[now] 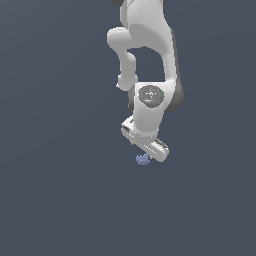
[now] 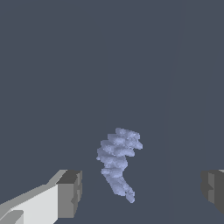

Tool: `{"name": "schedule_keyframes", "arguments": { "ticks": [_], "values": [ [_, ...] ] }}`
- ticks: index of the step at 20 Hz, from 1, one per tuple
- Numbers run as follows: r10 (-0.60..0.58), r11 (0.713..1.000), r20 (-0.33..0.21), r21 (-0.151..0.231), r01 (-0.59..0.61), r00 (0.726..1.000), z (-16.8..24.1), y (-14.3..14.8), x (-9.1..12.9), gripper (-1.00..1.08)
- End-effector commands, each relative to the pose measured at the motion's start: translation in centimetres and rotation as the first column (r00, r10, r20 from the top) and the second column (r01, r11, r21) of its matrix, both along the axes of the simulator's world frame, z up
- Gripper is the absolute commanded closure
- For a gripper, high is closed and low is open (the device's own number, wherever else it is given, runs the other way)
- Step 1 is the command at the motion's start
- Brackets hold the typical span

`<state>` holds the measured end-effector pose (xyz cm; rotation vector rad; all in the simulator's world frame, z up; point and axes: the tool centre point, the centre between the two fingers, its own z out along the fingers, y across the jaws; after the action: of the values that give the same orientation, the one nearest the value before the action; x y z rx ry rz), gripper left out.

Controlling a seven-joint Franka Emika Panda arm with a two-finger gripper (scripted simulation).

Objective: Pick up the object and move it to a goal position.

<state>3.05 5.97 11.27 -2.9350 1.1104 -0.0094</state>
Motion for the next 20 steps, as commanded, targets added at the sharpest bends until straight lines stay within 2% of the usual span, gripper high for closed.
{"name": "schedule_keyframes", "arguments": {
  "ticks": [1, 10, 20],
  "values": [
    [-0.060, 0.998, -0.002, 0.000, 0.060, 0.998, -0.5, 0.5, 0.1, -0.92],
    [-0.202, 0.979, -0.006, -0.001, 0.202, 0.979, -1.8, 1.5, 0.2, -0.92],
    [-0.237, 0.972, -0.007, -0.001, 0.237, 0.971, -2.1, 1.8, 0.2, -0.92]
  ]
}}
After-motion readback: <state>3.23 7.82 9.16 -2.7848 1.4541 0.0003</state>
